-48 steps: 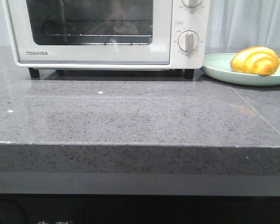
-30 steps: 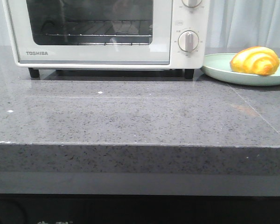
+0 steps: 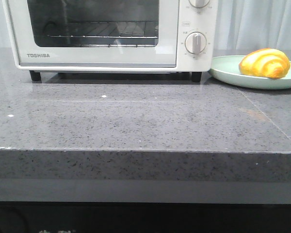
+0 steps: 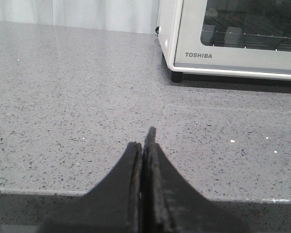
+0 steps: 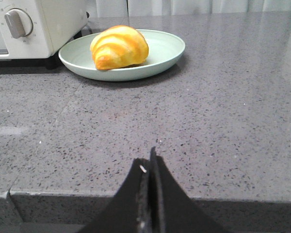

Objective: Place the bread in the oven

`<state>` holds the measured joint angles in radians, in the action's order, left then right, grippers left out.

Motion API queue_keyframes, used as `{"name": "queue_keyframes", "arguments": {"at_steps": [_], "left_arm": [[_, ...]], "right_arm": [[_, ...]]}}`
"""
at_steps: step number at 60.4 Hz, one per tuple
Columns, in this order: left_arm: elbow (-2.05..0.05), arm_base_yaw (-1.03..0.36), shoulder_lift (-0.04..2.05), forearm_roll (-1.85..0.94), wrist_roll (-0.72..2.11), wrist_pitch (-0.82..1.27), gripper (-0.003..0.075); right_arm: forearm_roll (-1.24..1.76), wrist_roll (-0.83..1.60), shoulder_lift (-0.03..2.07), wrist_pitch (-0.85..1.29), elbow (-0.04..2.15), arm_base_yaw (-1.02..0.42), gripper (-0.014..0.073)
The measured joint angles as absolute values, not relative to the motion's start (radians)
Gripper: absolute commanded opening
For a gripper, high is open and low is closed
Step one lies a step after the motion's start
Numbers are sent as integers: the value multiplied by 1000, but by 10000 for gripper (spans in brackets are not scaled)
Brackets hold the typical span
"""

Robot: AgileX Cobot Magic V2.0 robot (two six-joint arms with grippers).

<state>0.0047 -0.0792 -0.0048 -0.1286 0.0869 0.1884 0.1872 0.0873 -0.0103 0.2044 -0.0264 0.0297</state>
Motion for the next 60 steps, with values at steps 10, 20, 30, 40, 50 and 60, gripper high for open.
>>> {"name": "queue_keyframes", "arguments": {"at_steps": [10,20,30,40,50,60], "left_arm": [[5,-79,-5,-129,87,188,-20],[5,-79,-5,-131,87,172,-20],[0,-79,-5,-141,87,43,-21],[-90,-79,-5,-145,87,54,-20],[-272,-79,98,-146,87,213,-21],[-386,-79,297,-146,87,269,-21]], "right_arm": [[187,87,-10,204,-26,30,-67],[187,87,-10,184,-26,30,-67],[187,87,-10,156,-9,30,-67],[187,87,-10,227,123,30,-67],[187,87,51,353,280,30,-67],[187,87,180,421,361,30,-67]]}}
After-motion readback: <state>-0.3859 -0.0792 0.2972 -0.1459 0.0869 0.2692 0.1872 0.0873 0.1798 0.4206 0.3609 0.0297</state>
